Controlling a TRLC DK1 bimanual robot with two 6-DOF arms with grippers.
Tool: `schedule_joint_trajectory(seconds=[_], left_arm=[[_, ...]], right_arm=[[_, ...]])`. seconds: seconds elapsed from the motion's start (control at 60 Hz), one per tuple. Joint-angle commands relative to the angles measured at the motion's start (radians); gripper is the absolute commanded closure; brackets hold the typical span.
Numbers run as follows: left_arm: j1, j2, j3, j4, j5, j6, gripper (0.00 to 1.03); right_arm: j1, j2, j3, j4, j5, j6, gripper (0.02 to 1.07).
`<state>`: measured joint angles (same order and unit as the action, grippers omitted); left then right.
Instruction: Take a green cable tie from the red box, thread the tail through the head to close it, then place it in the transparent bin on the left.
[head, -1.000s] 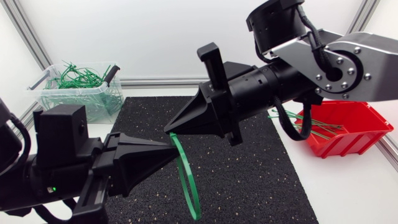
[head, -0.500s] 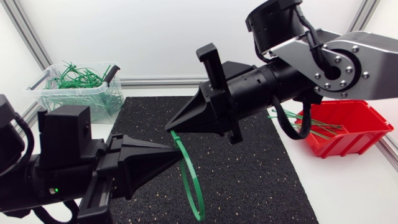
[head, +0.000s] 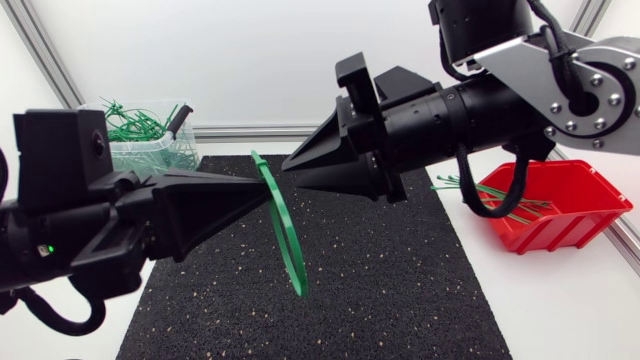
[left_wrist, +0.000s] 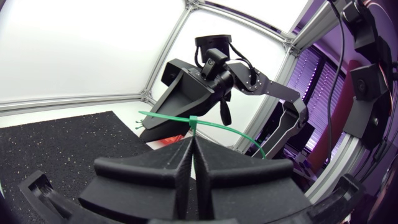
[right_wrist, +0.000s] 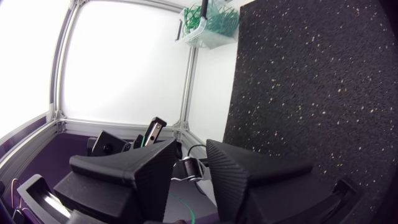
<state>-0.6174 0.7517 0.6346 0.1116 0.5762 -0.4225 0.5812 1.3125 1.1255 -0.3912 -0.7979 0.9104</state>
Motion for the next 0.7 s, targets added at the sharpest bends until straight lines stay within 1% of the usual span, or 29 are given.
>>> schedule_joint_trajectory(seconds=[0.0, 0.05, 0.117, 0.133, 0.167, 0.2, 0.25, 0.3, 0.35, 0.45, 0.517, 0.55, 0.633, 0.683], left_arm=[[0.042, 0.011, 0.051, -0.047, 0.013, -0.007, 1.00], [0.077, 0.015, 0.062, -0.087, 0.010, 0.013, 1.00], [0.117, 0.021, 0.073, -0.136, -0.001, 0.050, 1.00], [0.125, 0.021, 0.074, -0.142, -0.009, 0.057, 1.00], [0.151, 0.021, 0.079, -0.159, -0.024, 0.083, 1.00], [0.183, 0.023, 0.085, -0.181, -0.035, 0.114, 1.00], [0.234, 0.028, 0.099, -0.202, -0.036, 0.143, 1.00], [0.288, 0.037, 0.105, -0.213, -0.058, 0.191, 1.00], [0.341, 0.049, 0.117, -0.224, -0.065, 0.226, 1.00], [0.452, 0.090, 0.149, -0.240, -0.098, 0.317, 1.00], [0.521, 0.113, 0.172, -0.240, -0.101, 0.355, 1.00], [0.562, 0.130, 0.186, -0.239, -0.104, 0.381, 1.00], [0.651, 0.173, 0.229, -0.220, -0.116, 0.426, 1.00], [0.699, 0.201, 0.247, -0.179, -0.144, 0.458, 1.00]], right_arm=[[-0.032, -0.006, -0.020, -0.043, 0.052, -0.081, 0.56], [-0.034, -0.001, 0.002, -0.135, 0.160, -0.199, 0.56], [-0.035, 0.001, 0.011, -0.204, 0.279, -0.317, 0.56], [-0.034, -0.001, 0.010, -0.210, 0.305, -0.331, 0.56], [-0.030, -0.006, -0.003, -0.213, 0.407, -0.378, 0.56], [-0.030, -0.009, -0.012, -0.221, 0.473, -0.412, 0.56], [-0.038, -0.010, -0.015, -0.241, 0.543, -0.462, 0.56], [-0.050, -0.013, -0.027, -0.241, 0.617, -0.502, 0.56], [-0.064, -0.021, -0.041, -0.239, 0.713, -0.562, 0.56], [-0.115, -0.050, -0.064, -0.229, 0.799, -0.630, 0.56], [-0.146, -0.081, -0.070, -0.230, 0.832, -0.668, 0.56], [-0.159, -0.098, -0.078, -0.229, 0.870, -0.689, 0.56], [-0.172, -0.148, -0.102, -0.209, 0.965, -0.748, 0.56], [-0.178, -0.180, -0.115, -0.198, 1.010, -0.775, 0.56]])
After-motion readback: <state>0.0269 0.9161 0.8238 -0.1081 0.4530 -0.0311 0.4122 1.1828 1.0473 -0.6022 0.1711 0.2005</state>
